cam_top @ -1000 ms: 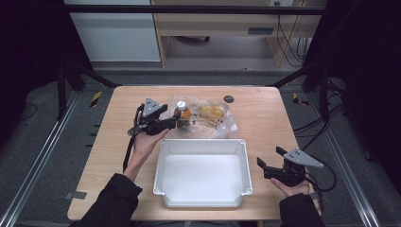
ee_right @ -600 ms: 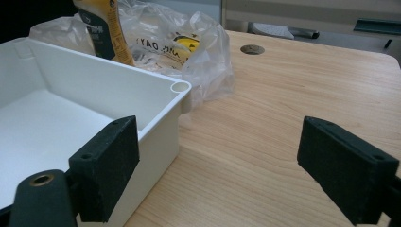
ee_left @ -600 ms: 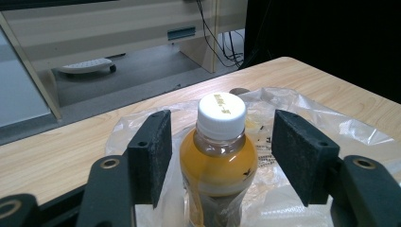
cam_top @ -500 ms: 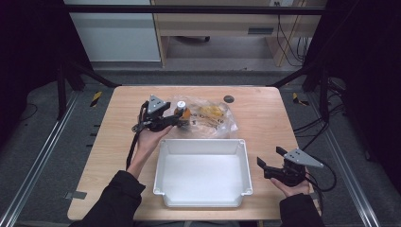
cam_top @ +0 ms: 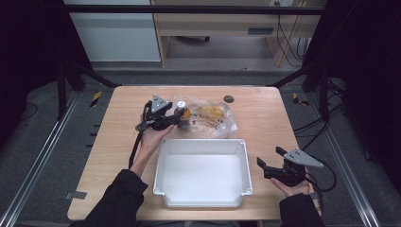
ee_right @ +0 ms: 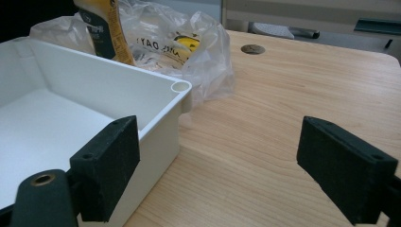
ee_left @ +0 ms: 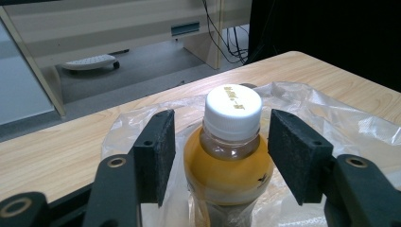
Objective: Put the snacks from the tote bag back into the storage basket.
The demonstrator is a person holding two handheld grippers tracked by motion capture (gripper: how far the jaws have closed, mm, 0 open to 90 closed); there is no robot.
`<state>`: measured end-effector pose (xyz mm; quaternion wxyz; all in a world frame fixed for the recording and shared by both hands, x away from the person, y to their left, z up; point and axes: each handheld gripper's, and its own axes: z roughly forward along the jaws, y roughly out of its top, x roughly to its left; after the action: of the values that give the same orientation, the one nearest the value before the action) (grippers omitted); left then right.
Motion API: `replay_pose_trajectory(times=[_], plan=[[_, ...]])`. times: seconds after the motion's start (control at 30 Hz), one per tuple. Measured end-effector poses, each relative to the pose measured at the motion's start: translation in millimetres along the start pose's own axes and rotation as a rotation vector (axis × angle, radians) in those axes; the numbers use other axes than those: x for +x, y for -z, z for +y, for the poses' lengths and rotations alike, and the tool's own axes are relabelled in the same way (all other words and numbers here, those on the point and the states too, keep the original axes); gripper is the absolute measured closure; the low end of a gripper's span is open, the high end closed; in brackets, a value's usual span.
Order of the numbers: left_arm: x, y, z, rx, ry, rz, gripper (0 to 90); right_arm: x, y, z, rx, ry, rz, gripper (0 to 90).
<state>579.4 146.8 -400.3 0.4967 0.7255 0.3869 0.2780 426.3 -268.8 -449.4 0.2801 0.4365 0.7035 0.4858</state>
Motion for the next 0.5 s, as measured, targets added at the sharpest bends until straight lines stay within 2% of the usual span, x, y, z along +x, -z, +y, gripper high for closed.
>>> replay_pose_trajectory(times=[0.23,0.5], plan=[[0.3,-5.0,-1.7,0.002,0.006,-0.001,44.6,0.0,0.0,-0.1,-0.001,0.002,0.001,14.3],[-2.7,-9.3,1.2,0.008,-0.009,-0.005,47.0,-0.1,0.1,0.0,-0.002,0.002,0.002,14.4]])
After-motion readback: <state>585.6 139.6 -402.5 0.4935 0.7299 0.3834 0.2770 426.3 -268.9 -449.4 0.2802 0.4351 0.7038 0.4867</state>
